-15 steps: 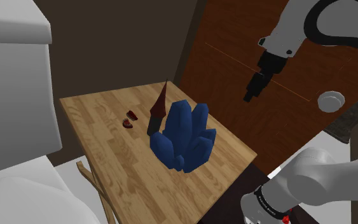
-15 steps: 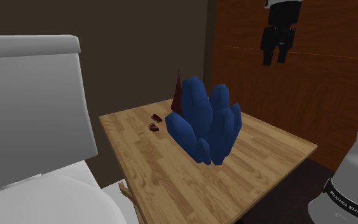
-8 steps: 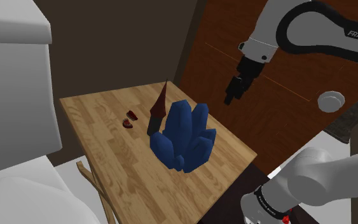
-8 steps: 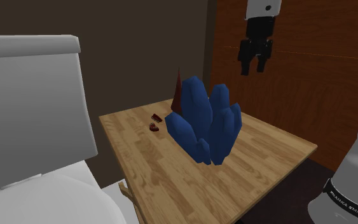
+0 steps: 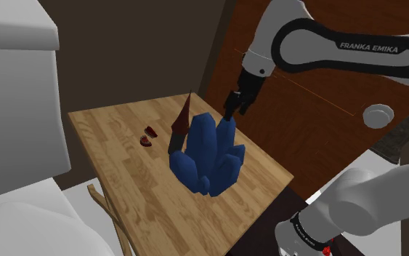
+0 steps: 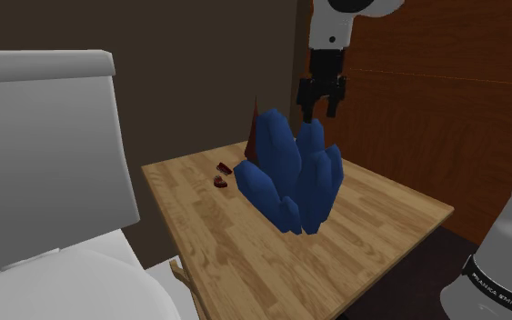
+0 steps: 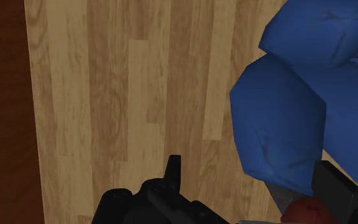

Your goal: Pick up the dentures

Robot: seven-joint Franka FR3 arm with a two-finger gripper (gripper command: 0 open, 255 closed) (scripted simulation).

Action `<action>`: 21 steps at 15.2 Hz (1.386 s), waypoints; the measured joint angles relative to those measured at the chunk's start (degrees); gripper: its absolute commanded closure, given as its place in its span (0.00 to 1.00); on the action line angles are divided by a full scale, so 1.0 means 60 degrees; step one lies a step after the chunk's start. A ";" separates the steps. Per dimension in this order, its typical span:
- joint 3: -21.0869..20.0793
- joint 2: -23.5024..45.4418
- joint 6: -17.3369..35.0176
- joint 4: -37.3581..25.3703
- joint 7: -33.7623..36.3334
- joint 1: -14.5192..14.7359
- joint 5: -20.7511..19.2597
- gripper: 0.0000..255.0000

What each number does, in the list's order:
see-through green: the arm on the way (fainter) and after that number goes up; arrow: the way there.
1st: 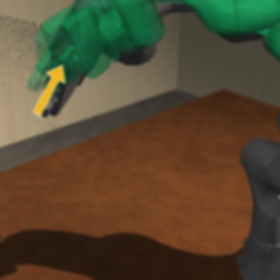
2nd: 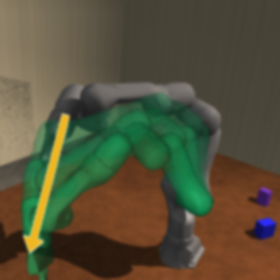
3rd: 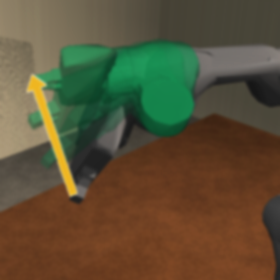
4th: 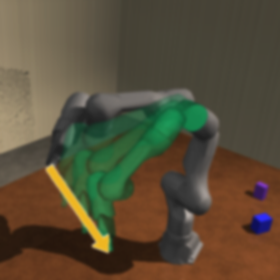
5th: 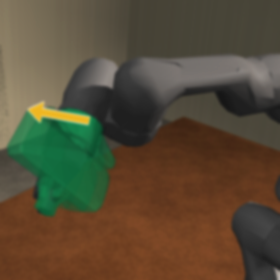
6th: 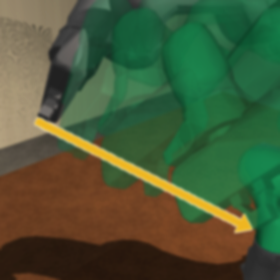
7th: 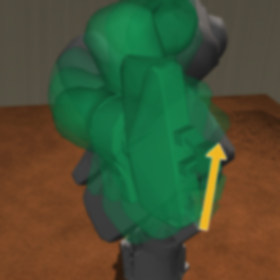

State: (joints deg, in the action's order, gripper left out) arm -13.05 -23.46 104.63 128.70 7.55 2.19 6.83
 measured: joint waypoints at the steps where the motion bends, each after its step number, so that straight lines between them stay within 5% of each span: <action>1: -0.0110 0.0361 0.0165 -0.0197 0.0105 0.0010 -0.0033 0.00; 13: -0.1207 0.4529 0.2169 -0.2550 0.1952 0.0410 -0.1209 0.00; 21: -0.1212 0.7573 0.2364 -0.5411 0.3020 0.1183 -0.2507 0.00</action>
State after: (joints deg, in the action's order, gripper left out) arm -20.32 21.98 118.81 96.23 25.67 9.28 -8.21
